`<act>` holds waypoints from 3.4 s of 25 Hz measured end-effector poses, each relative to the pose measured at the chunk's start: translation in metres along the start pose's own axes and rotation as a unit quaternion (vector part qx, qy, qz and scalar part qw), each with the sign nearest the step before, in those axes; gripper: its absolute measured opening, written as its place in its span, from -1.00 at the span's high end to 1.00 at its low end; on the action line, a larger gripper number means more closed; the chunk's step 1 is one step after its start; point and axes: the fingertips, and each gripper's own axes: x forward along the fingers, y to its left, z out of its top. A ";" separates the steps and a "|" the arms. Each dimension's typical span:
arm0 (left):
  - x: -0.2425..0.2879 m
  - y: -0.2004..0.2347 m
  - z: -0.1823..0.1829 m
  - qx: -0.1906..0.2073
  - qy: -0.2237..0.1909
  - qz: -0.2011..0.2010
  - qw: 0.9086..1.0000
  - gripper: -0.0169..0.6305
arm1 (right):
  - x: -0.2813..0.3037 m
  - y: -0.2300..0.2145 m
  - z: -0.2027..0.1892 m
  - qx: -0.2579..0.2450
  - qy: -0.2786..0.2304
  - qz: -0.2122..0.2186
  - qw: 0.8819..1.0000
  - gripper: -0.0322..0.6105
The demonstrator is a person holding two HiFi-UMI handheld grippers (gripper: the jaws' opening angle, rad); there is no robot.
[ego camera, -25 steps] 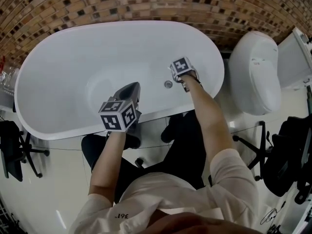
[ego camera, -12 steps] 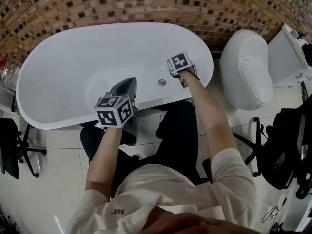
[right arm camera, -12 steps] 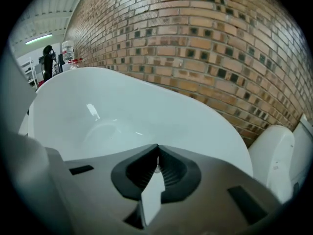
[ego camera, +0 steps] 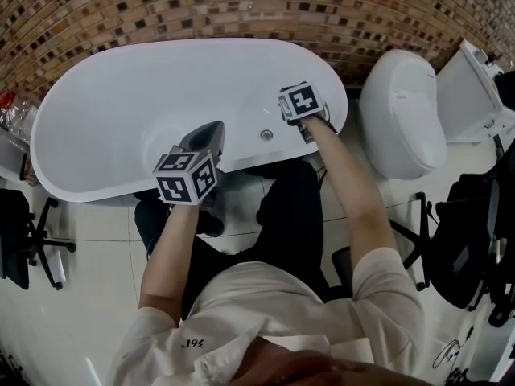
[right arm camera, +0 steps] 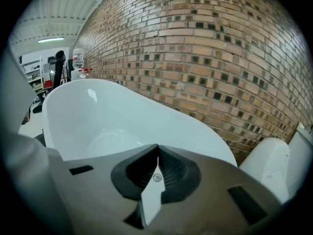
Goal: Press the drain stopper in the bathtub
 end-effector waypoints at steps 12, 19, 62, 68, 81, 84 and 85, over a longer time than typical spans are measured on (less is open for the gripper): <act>-0.015 -0.015 -0.006 0.001 -0.006 -0.012 1.000 0.93 | -0.052 0.016 0.019 -0.015 -0.050 0.008 0.999 0.87; -0.023 -0.014 0.001 -0.001 -0.018 -0.011 1.000 0.93 | -0.074 0.032 0.034 -0.026 -0.078 0.016 0.997 0.87; -0.037 -0.026 0.006 0.022 -0.031 -0.015 0.999 0.93 | -0.176 0.065 0.048 0.001 -0.213 0.016 0.977 0.87; -0.040 -0.026 0.007 0.033 -0.033 -0.011 0.999 0.93 | -0.179 0.066 0.041 0.016 -0.218 0.018 0.976 0.87; -0.043 -0.027 -0.001 0.031 -0.029 -0.010 0.999 0.93 | -0.183 0.069 0.014 0.044 -0.237 0.018 0.970 0.88; -0.045 -0.029 0.002 0.033 -0.034 -0.010 0.999 0.93 | -0.185 0.070 0.012 0.039 -0.239 0.017 0.970 0.88; -0.046 -0.029 0.003 0.034 -0.036 -0.009 0.999 0.93 | -0.186 0.071 0.013 0.038 -0.240 0.017 0.970 0.88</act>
